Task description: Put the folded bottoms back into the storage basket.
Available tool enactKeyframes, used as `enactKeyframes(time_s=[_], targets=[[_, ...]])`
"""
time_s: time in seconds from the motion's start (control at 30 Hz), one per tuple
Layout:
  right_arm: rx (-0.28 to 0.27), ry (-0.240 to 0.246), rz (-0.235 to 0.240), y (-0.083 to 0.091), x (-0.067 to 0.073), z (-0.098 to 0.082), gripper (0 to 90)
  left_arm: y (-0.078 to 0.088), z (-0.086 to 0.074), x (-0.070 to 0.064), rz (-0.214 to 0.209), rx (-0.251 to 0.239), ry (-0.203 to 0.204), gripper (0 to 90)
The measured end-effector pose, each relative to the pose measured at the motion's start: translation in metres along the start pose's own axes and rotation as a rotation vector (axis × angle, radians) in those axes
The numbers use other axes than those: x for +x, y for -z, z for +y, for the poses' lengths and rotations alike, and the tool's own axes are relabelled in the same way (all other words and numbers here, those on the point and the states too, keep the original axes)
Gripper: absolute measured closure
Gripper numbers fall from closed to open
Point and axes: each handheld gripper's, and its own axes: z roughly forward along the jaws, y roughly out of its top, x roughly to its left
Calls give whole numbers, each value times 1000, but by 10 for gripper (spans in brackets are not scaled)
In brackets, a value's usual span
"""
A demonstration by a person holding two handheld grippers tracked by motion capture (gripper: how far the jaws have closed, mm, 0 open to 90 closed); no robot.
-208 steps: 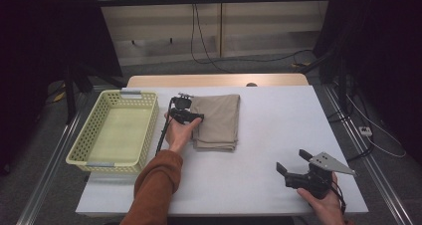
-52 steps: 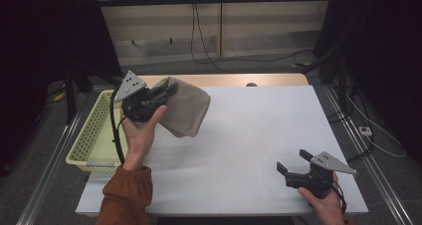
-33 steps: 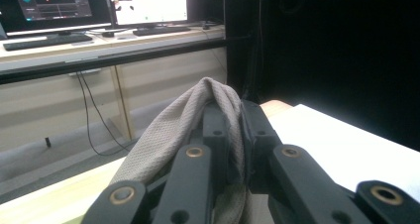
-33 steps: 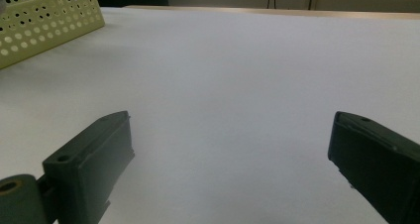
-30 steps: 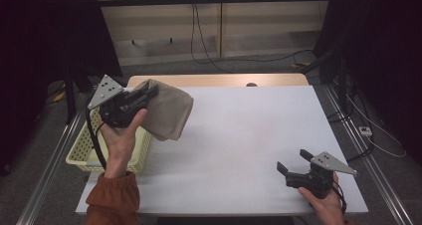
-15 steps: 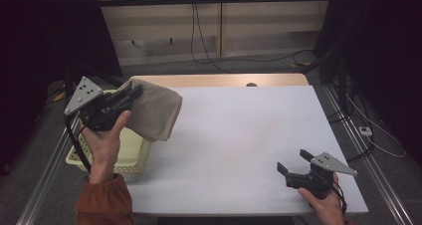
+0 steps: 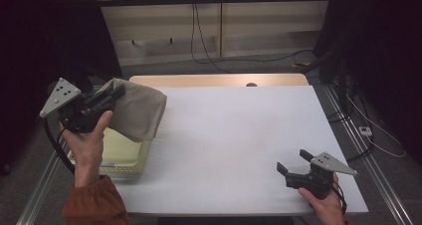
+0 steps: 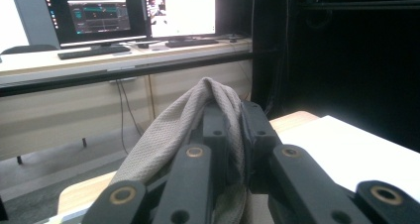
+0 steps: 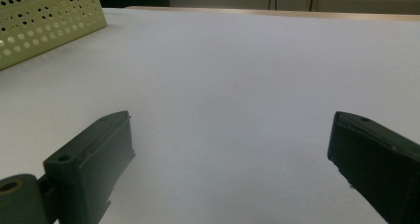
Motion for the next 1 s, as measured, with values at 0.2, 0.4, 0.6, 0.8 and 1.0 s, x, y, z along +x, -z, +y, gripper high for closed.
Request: enactKeyframes(time_s=[0.2,0.4,0.6,0.8,1.0], targets=[[3,4,-1,0,0,0,34,9,1,5,16,19,-3,833],[0,5,3,0,0,0,35,12,-3,14,34,29,16,833],[1,5,3,0,0,0,34,13,-5,20,46,47,20,833],[1,6,6,0,1,0,35,17,-8,27,63,73,28,834],[1,6,6,0,1,0,35,18,-13,35,77,89,44,833]])
